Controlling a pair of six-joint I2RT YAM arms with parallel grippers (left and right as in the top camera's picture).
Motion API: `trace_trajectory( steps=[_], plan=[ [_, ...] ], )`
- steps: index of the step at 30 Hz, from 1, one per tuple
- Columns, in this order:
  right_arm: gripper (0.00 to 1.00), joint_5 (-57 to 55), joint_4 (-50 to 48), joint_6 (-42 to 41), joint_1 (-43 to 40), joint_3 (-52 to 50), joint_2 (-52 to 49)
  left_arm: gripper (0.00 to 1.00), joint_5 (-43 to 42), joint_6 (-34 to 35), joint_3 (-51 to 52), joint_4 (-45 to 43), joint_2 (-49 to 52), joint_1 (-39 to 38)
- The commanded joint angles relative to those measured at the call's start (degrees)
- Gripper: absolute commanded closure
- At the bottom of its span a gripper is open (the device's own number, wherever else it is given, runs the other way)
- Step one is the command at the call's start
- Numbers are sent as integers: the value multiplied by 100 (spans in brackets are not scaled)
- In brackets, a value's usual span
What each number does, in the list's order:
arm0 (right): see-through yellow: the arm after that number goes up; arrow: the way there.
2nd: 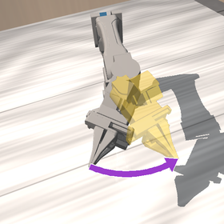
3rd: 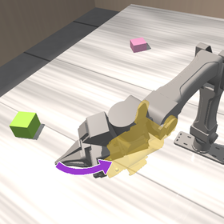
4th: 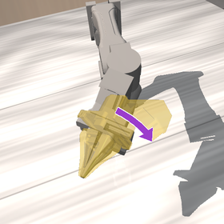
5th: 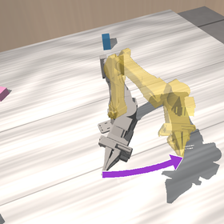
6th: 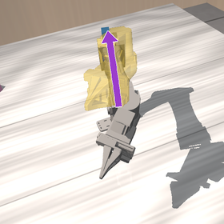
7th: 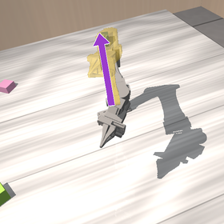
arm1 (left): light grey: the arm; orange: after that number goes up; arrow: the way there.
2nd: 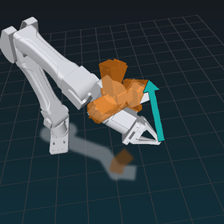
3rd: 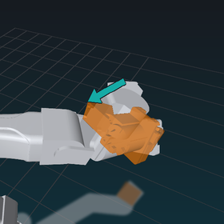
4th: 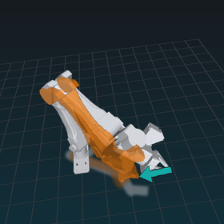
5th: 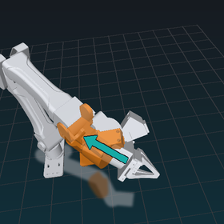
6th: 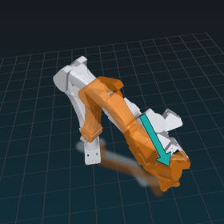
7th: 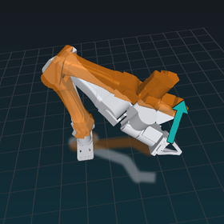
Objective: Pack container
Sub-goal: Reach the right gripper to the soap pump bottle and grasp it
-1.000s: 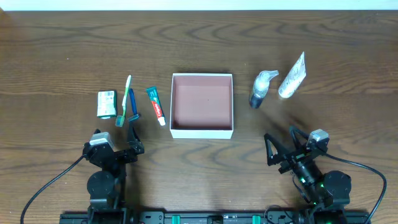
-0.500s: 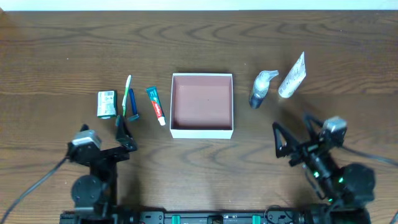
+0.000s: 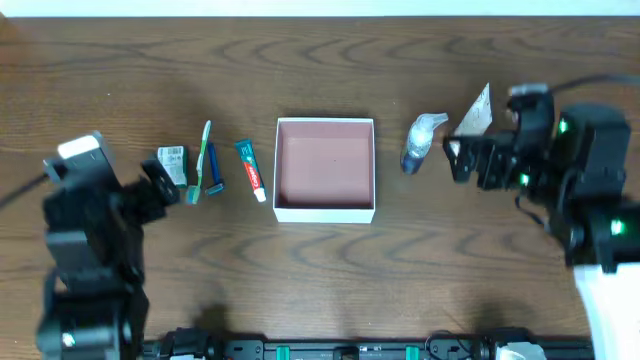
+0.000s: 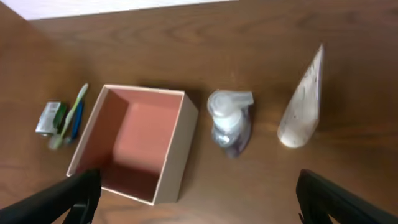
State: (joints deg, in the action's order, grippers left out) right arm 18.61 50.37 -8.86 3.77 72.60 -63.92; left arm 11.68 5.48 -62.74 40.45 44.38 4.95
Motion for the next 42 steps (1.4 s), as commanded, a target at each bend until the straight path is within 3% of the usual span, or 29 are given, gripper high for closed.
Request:
trace_trajectory(
  steps=[1, 4, 8, 16, 18, 24, 29, 42],
  plan=[
    [1, 487, 92, 166, 4, 385, -354, 2, 146, -205, -595, 107, 428, 474],
    [1, 713, -114, 146, 28, 396, -549, 2, 146, -203, -817, 61, 684, 999],
    [1, -15, 85, -352, 365, 555, -822, 2, 129, -177, -831, 164, 931, 1602],
    [3, -1840, 678, -1126, 1582, 1401, -2028, 2, 125, -181, -826, 358, 1305, 1679],
    [8, -2275, 1025, -1497, 1696, 1786, -2476, 2, 125, -181, -826, 431, 1410, 1679],
    [19, -2494, 1486, -1993, 1655, 2592, -3517, 2, 125, -181, -826, 452, 1716, 1679],
    [14, -2634, 1679, -2361, 1655, 2715, -3936, 2, 125, -181, -826, 452, 1945, 1679],
    [17, -2865, 1711, -2758, 1521, 2715, -4887, 2, 125, -179, -826, 450, 2437, 1679]
  ],
)
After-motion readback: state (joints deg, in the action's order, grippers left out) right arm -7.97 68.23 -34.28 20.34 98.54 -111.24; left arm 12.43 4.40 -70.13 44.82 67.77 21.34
